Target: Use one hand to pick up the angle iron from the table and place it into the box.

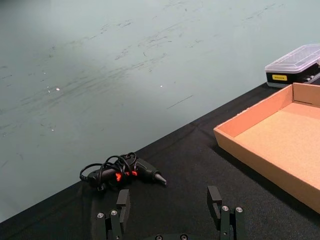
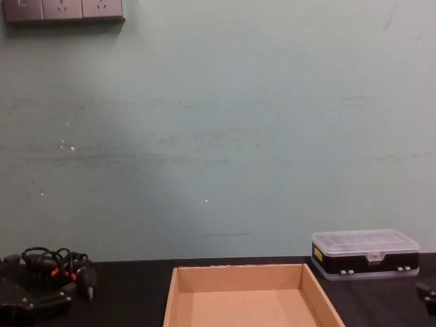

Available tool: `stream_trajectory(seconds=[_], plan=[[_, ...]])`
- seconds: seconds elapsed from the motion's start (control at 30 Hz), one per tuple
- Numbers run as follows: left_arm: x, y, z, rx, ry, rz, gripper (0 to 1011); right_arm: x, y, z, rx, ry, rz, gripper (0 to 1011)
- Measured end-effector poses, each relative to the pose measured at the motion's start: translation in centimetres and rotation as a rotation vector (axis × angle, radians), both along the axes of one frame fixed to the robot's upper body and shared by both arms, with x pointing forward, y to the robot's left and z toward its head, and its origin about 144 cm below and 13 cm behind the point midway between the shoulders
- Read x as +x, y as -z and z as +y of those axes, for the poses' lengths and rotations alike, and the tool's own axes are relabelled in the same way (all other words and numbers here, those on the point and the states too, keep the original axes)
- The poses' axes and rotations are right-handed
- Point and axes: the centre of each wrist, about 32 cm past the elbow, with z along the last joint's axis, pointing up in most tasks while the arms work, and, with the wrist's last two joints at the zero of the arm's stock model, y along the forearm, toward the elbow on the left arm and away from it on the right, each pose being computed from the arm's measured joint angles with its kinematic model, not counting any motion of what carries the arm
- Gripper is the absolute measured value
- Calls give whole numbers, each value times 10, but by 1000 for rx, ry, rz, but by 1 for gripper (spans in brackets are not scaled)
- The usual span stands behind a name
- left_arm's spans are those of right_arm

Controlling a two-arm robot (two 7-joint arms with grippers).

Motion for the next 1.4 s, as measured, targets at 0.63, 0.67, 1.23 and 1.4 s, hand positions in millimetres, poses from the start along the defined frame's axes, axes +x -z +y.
stream_trajectory(seconds=[0.63,0.67,1.23,1.4], plan=[[0,0,0,0,0,0,1011,0,0,0,0,0,0,1000],[0,0,0,0,0,0,1011,0,0,0,0,0,0,1000],[0,0,0,0,0,0,1012,-1,0,-1,28,-28,40,1000],[0,0,0,0,0,0,1011,-2,-4,-3,66,-54,65,1000]])
